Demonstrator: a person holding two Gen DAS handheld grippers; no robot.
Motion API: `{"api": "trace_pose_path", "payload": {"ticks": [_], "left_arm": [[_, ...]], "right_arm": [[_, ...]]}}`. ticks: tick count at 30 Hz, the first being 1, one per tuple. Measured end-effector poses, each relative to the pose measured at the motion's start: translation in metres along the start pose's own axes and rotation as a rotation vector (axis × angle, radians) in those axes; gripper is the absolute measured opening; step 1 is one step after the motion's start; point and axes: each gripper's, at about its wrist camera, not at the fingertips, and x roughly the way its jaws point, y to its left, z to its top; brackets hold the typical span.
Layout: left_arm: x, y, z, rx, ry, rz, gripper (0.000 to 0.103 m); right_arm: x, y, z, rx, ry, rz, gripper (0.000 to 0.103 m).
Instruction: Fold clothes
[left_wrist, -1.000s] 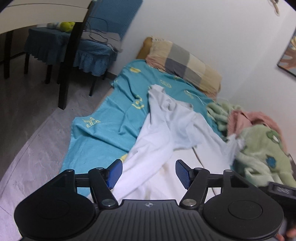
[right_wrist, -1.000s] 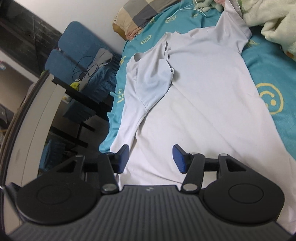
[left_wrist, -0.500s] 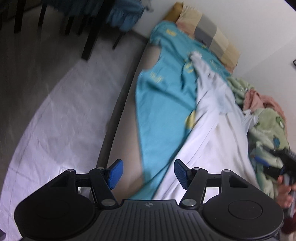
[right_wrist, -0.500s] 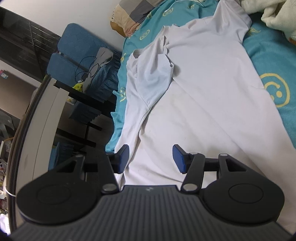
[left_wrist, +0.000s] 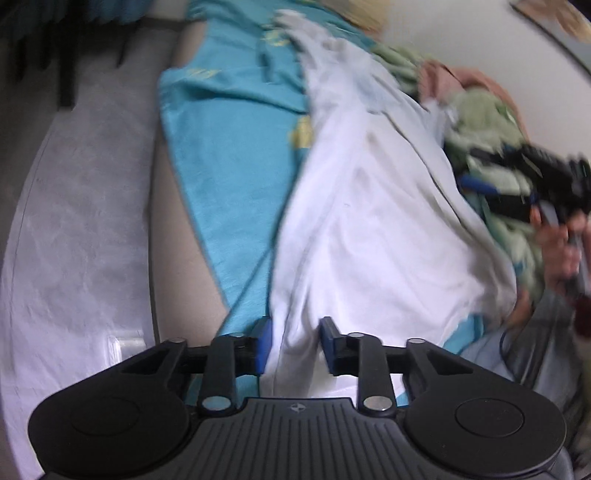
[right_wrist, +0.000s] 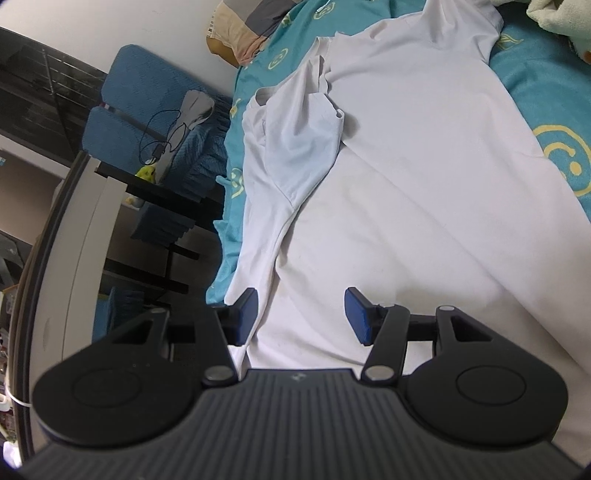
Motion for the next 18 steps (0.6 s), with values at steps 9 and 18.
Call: {"api": "trace_pose_path", "payload": {"ticks": [9, 18], "left_arm": [[-0.021, -0.089, 0.03, 0.233, 0.074, 0.24, 0.003], [-0.003, -0.233, 0.029, 0.311, 0.067, 0.296, 0.003]], "right_arm": [[-0.007, -0.007, 0.003, 0.034, -0.024, -0.008, 0.055], [-0.011, -0.02, 0.011, 0.08, -0.011, 0.111, 0.055]]}}
